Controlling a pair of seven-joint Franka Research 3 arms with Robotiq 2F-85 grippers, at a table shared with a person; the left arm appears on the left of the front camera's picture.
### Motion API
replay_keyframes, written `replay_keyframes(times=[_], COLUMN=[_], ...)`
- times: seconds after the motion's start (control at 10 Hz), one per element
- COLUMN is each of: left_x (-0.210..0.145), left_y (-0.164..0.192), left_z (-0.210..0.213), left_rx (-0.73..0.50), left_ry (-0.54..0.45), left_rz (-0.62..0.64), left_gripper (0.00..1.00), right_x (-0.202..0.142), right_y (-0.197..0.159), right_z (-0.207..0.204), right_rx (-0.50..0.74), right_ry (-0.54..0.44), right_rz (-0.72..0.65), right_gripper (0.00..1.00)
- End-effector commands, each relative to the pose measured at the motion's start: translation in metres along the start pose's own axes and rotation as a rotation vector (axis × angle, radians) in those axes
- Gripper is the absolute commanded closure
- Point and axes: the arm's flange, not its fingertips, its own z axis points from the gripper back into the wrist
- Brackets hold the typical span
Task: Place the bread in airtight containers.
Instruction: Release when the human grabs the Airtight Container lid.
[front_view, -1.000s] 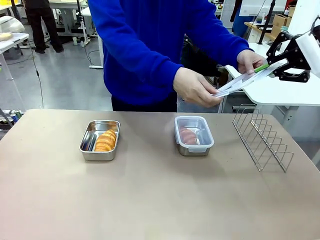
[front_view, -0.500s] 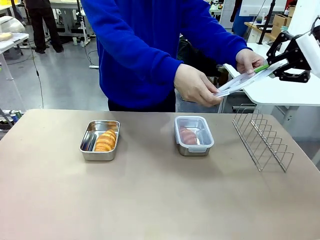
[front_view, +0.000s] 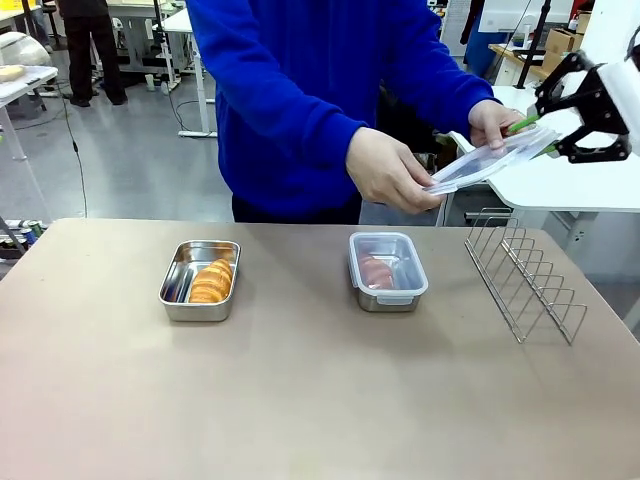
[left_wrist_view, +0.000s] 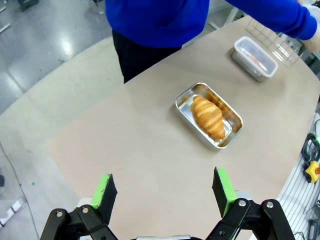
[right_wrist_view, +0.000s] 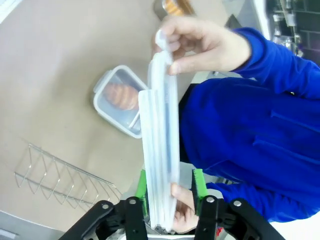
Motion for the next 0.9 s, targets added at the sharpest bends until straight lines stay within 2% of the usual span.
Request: replay_keyframes(times=[0.0, 0.2, 0.4, 0.6, 0.8], left_x=[0.003, 0.003, 0.003, 0.003, 0.003], left_y=[-0.001, -0.001, -0.001, -0.001, -0.001], left_z=[0.002, 0.002, 0.002, 0.002, 0.002], left_rx=[-0.001, -0.001, -0.001, -0.001, -0.001], left_ry=[0.009, 0.009, 0.009, 0.009, 0.009], left_rz=[0.010, 0.010, 0.010, 0.010, 0.010], left_gripper=[0.00, 0.00, 0.00, 0.00, 0.00], right_x=[0.010, 0.001, -0.026, -0.052, -0.067], right_y=[-0.014, -0.012, 0.004, 0.028, 0.051], right_z=[0.043, 0.093, 0.127, 0.143, 0.144], right_rx=[-0.077, -0.101, -0.125, -0.098, -0.094], right_ry=[-0.051, -0.147, -0.173, -0.141, -0.141], right_rz=[-0.139, -0.387, -0.578, -0.751, -0.833], right_gripper=[0.00, 0.00, 0.00, 0.00, 0.00])
